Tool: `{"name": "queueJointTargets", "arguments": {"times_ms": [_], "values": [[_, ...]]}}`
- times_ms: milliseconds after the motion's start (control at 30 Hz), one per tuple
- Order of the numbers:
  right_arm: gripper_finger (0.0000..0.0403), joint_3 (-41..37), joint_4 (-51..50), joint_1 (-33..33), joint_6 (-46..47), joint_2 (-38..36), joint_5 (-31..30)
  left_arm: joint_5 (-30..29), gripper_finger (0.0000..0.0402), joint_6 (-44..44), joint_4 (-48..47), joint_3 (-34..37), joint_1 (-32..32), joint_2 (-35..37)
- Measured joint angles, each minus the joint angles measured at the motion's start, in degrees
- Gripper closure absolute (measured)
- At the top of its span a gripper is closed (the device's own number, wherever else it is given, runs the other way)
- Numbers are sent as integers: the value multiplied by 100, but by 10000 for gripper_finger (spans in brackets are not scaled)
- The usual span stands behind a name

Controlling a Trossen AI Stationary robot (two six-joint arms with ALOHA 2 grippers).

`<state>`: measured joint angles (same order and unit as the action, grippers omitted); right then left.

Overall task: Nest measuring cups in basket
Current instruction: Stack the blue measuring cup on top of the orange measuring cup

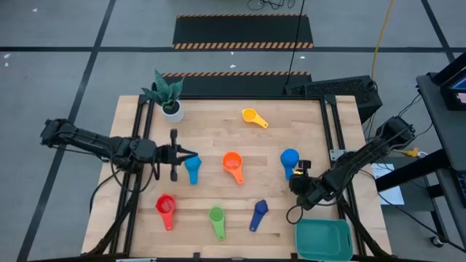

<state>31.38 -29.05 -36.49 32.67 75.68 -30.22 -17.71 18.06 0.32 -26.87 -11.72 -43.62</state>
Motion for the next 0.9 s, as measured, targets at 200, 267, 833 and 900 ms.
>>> {"name": "queueJointTargets", "arguments": {"times_ms": [200,267,833,900], "values": [[255,-318,425,223,-238,-14,-40,-3,382,0,-2,0,152,0],[261,-386,555,269,-370,-16,-80,-2,382,-2,-2,0,179,0],[389,-604,1074,308,-711,2,-530,2,382,-237,-7,0,193,0],[390,-484,1079,308,-698,5,-498,4,382,-324,-9,0,193,0]]}}
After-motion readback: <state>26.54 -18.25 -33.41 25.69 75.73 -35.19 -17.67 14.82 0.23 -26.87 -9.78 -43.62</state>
